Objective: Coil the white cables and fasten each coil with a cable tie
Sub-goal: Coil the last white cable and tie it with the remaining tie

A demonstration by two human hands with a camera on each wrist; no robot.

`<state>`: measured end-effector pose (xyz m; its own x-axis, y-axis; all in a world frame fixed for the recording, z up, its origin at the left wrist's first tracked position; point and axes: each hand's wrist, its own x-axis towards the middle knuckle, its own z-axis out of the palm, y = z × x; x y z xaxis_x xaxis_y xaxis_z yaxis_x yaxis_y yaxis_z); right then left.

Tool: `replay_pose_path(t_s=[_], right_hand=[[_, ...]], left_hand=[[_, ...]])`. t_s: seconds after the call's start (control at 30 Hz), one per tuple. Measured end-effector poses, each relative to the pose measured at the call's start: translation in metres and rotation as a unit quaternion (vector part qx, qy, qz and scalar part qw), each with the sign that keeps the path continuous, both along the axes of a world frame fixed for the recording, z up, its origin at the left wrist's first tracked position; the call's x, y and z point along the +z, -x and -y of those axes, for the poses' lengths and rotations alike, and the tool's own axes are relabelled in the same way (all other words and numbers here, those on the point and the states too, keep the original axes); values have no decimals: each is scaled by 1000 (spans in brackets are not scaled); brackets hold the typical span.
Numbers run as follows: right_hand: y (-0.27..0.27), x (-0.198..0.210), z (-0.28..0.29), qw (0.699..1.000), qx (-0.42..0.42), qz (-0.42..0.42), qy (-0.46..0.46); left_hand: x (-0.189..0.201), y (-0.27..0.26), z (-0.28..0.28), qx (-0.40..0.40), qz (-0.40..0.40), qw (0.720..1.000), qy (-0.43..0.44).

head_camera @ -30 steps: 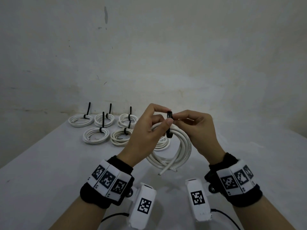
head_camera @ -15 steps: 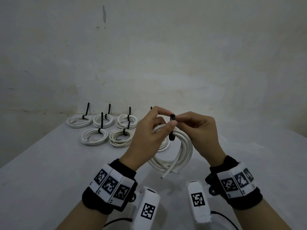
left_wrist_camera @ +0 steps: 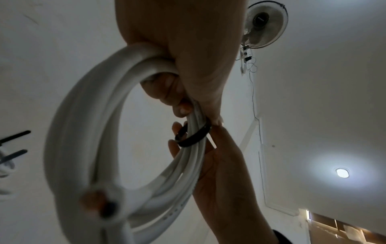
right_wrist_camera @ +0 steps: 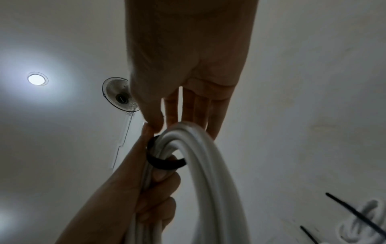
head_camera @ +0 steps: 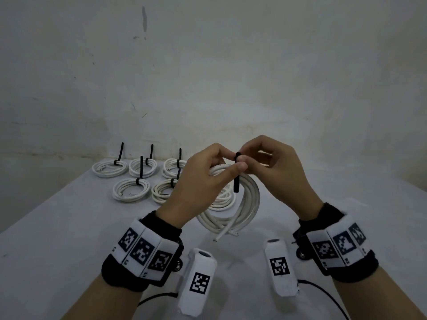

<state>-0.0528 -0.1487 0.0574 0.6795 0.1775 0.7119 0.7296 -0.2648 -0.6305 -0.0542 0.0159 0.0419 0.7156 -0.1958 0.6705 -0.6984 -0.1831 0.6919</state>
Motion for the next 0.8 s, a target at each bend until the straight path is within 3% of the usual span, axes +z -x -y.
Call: replay_pose_path(t_s=[0.13,0.23,0.33,0.5,0.67,0.8], right_hand=[[0,8,-3,996,-54,45,55],[-7,18,2,993,-101,52,-23],[-7,27,5,992,-70,-2,-101],[-2,21,-5,998,-32,-42,-23],[-16,11,-6,994,-85,-50,-54],[-20,5,-9,991,-70,-62,-93]], left_hand=[[-1,1,-1,-6,-13,1000,-14],[-6,8,2,-22,-29,999,-18],[-8,13,3,-41,-46,998,13],[-15,8,4,-23,-69,996,42],[-21,8,2,-41,-85,995,40],[-17,4,-3,-50,-85,994,43]])
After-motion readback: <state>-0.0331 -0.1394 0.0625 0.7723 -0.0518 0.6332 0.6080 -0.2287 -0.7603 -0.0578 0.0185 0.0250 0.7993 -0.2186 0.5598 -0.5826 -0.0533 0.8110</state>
